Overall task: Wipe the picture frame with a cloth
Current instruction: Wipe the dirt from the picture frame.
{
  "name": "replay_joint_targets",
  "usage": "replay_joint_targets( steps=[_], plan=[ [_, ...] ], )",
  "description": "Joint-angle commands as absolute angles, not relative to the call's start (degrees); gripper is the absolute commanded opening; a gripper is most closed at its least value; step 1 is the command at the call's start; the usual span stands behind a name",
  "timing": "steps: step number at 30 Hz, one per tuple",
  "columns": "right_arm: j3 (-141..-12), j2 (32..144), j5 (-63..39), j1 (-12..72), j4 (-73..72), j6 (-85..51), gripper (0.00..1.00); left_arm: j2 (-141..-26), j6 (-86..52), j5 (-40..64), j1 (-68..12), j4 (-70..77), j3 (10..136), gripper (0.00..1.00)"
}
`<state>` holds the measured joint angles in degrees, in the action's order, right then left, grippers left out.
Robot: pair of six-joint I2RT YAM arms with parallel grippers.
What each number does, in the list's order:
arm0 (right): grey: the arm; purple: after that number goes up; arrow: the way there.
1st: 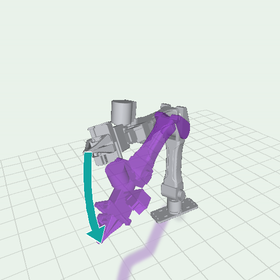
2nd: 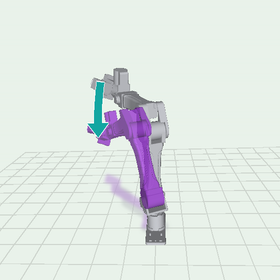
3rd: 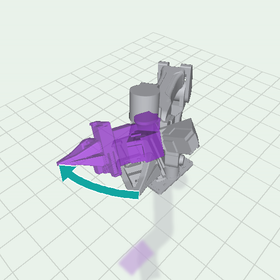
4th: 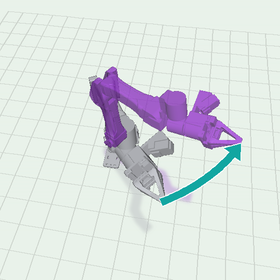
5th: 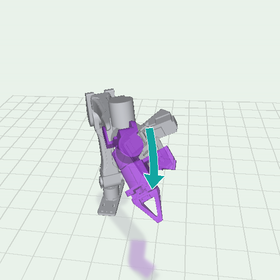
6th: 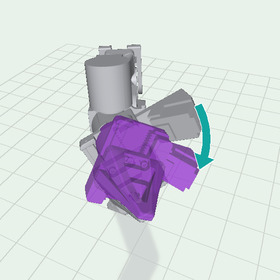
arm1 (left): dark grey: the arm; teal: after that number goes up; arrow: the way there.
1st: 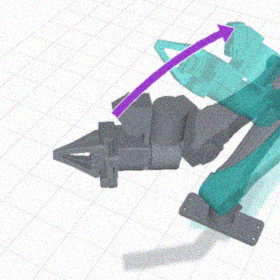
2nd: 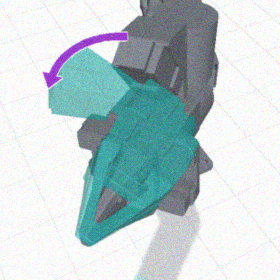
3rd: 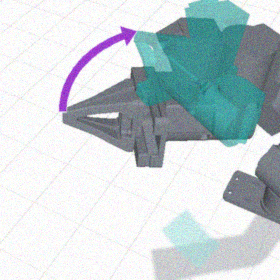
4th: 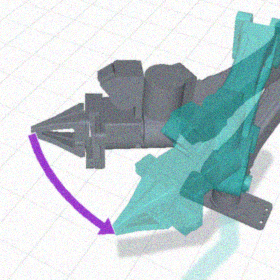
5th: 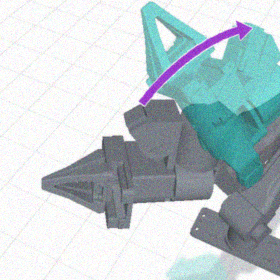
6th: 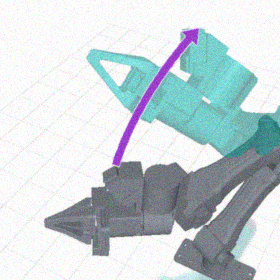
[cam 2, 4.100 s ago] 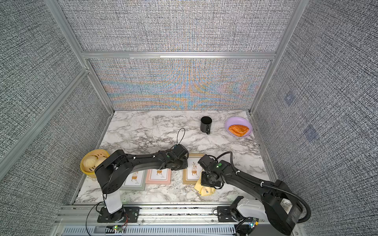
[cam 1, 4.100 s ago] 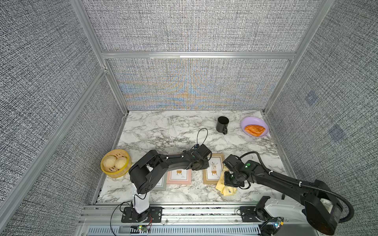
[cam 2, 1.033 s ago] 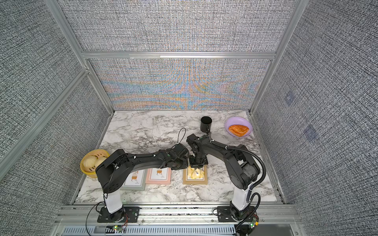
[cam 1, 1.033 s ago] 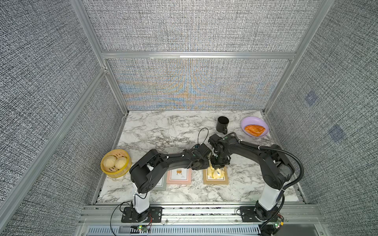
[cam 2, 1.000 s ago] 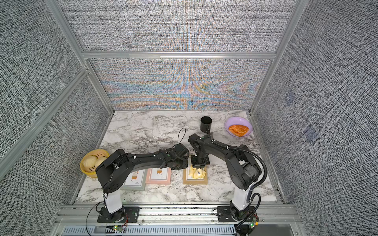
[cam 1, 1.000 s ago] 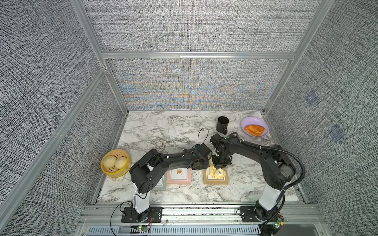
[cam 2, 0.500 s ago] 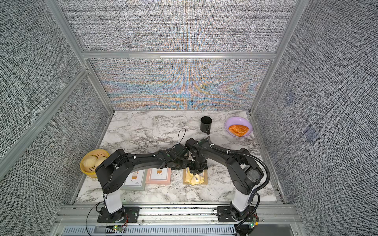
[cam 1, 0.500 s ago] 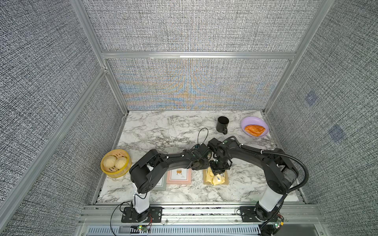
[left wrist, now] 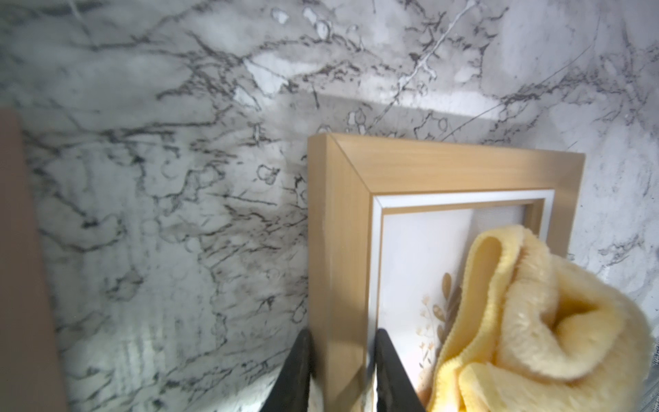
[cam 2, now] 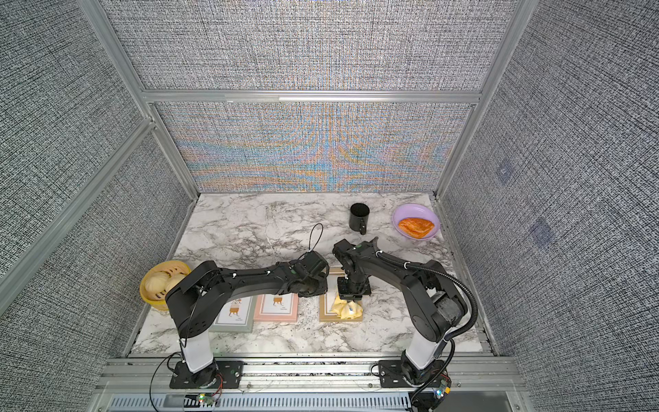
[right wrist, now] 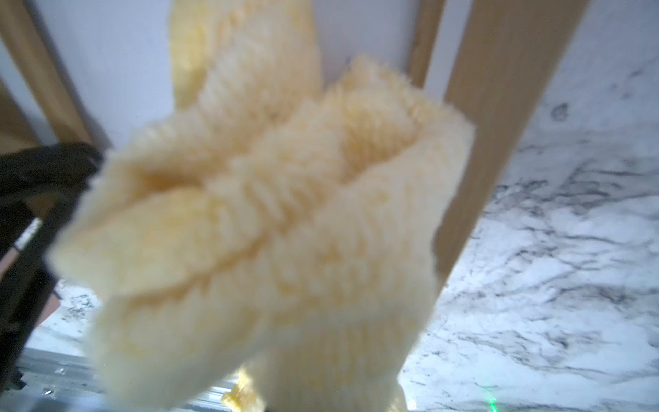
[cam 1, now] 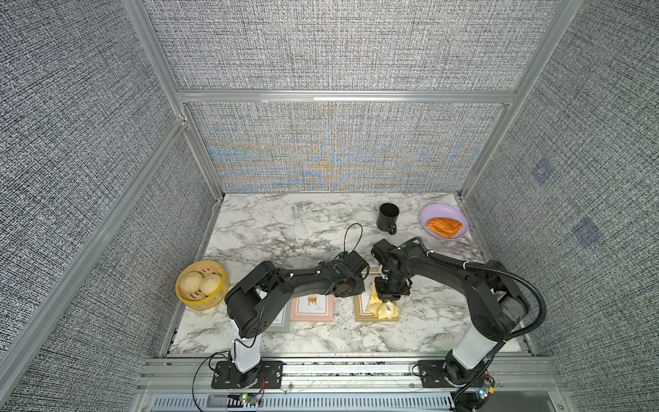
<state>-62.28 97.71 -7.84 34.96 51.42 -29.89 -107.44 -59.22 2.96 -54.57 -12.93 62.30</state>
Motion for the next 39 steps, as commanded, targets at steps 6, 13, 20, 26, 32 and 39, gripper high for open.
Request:
replay_joint_targets(
  steps=[6,13,20,26,32,39],
  plan=[
    [-64.95,100.37,-10.9,41.46,45.97,-33.24,0.0,-108.23,-59.43,3.63,-54.58,-18.96,62.04,0.05],
    [-66.75,102.54,-5.97,41.13,46.81,-34.9,0.0,-108.26,-59.52,3.7,-54.58,-18.81,62.05,0.05],
    [-68.55,102.11,-8.13,39.59,51.16,-30.97,0.0,-107.94,-59.7,3.56,-54.58,-18.72,61.44,0.05],
    [-64.35,99.11,-2.87,39.73,57.79,-26.63,0.0,-107.66,-59.98,3.22,-54.56,-18.55,61.41,0.05],
    [-58.88,95.74,-10.35,39.83,48.46,-30.02,0.0,-107.62,-60.15,3.34,-54.58,-18.28,61.1,0.05],
    [-60.02,98.4,-16.03,42.54,39.81,-36.34,0.0,-107.4,-60.53,3.68,-54.52,-17.87,60.7,0.05]
  ],
)
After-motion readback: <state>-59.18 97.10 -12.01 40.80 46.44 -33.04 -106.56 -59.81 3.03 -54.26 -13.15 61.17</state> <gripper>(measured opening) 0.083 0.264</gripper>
